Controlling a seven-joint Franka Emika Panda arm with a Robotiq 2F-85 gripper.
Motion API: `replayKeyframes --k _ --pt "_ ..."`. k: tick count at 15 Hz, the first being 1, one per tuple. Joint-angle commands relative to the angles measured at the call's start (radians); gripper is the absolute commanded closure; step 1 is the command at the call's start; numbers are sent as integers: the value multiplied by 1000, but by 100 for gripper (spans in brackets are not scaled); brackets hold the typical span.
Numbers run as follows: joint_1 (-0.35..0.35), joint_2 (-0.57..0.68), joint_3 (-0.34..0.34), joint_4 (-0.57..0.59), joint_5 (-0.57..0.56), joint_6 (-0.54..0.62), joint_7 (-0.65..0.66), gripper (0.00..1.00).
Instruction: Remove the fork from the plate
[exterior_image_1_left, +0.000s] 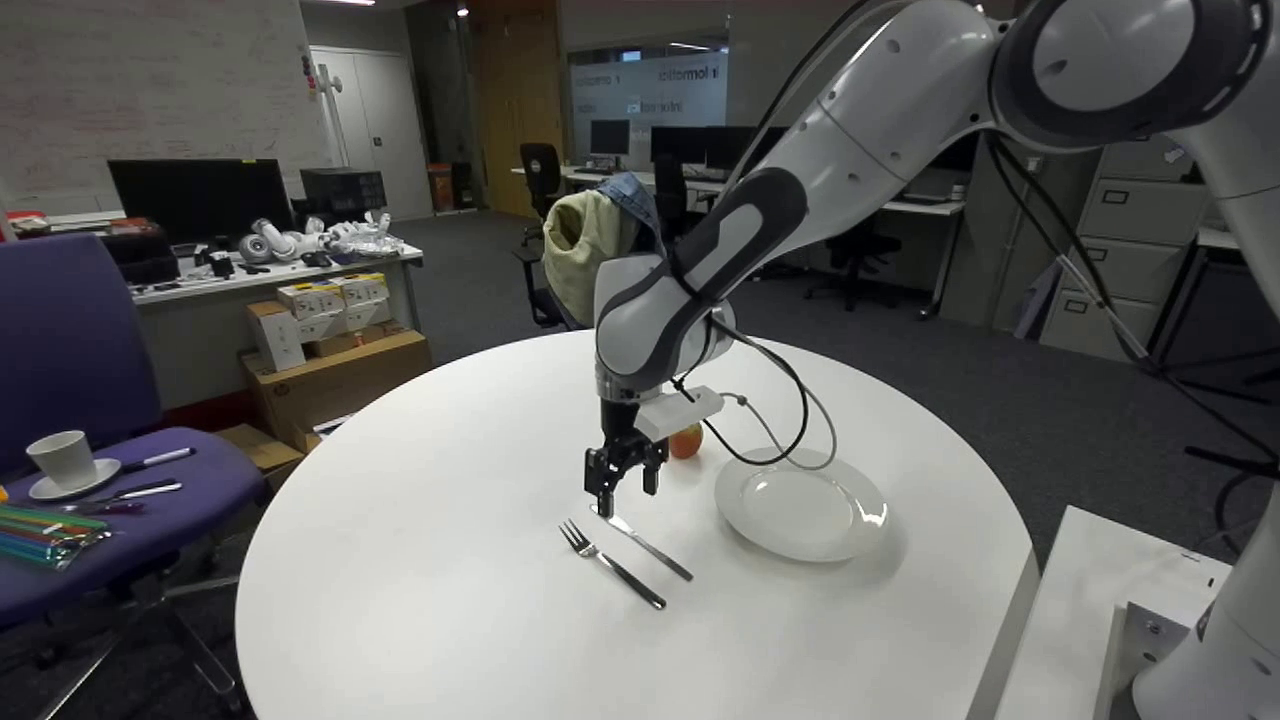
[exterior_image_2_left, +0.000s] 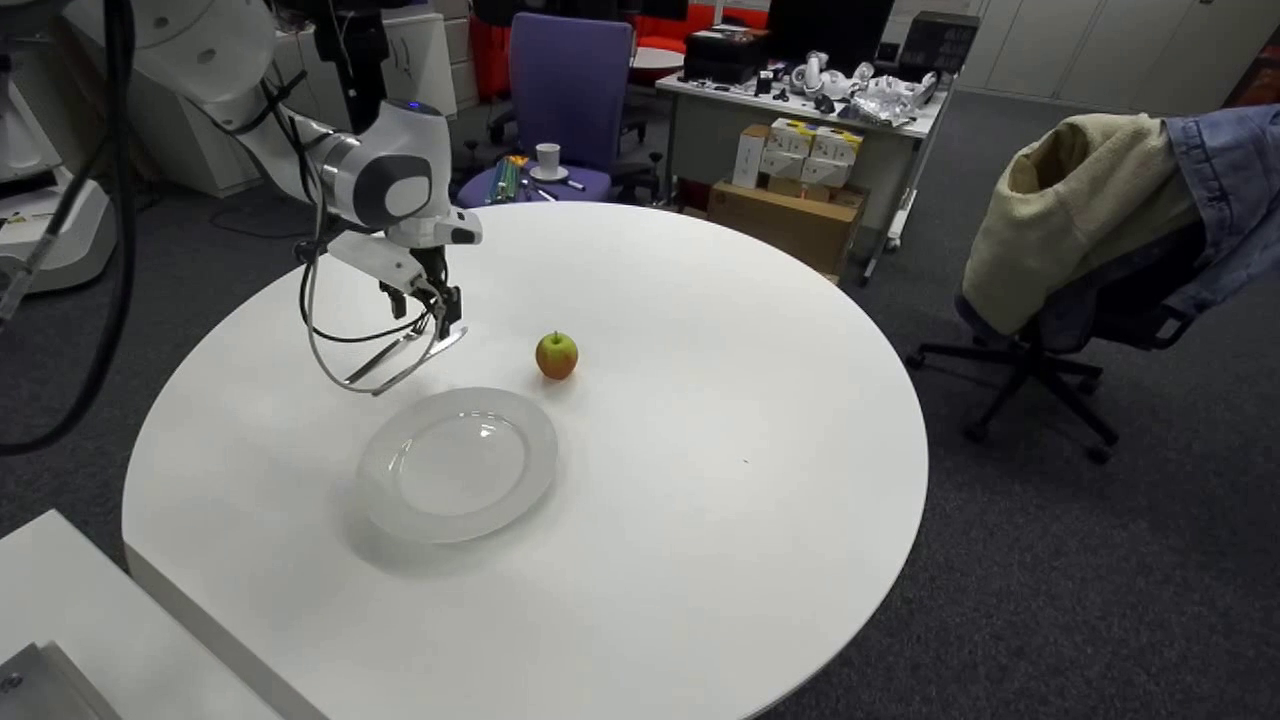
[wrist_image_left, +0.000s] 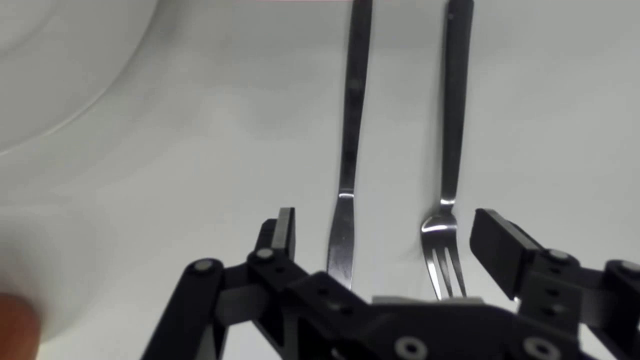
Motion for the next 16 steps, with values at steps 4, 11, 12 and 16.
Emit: replayKeyframes --k 4,11,12,16 --pt "30 -364 -57 -228 -44 -151 174 0" --pt "-8 -729 -46 -559 -57 -161 100 0" --pt "-14 -779 -50 -606 -72 -168 84 0" --pt "-67 -961 -81 -774 -153 -198 11 0"
